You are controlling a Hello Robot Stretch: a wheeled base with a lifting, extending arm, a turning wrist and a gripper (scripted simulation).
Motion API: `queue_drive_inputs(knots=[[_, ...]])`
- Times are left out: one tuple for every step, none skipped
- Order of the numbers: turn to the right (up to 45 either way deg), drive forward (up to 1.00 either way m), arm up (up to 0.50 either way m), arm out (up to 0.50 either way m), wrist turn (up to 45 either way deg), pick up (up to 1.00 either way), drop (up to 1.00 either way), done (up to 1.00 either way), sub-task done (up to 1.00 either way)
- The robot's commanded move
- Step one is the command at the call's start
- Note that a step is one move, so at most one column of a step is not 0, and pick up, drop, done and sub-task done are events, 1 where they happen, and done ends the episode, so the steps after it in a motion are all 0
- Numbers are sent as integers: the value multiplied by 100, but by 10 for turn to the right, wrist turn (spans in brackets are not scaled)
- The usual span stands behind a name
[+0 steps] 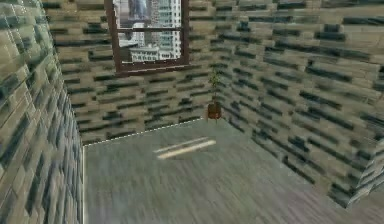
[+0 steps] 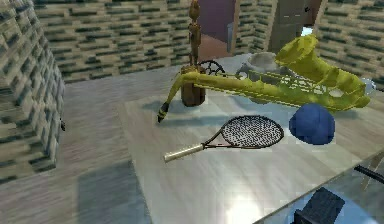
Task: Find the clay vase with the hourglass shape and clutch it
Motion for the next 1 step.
queue_drive_inputs(knots=[[180,0,0,0,0,0,0,0,0]])
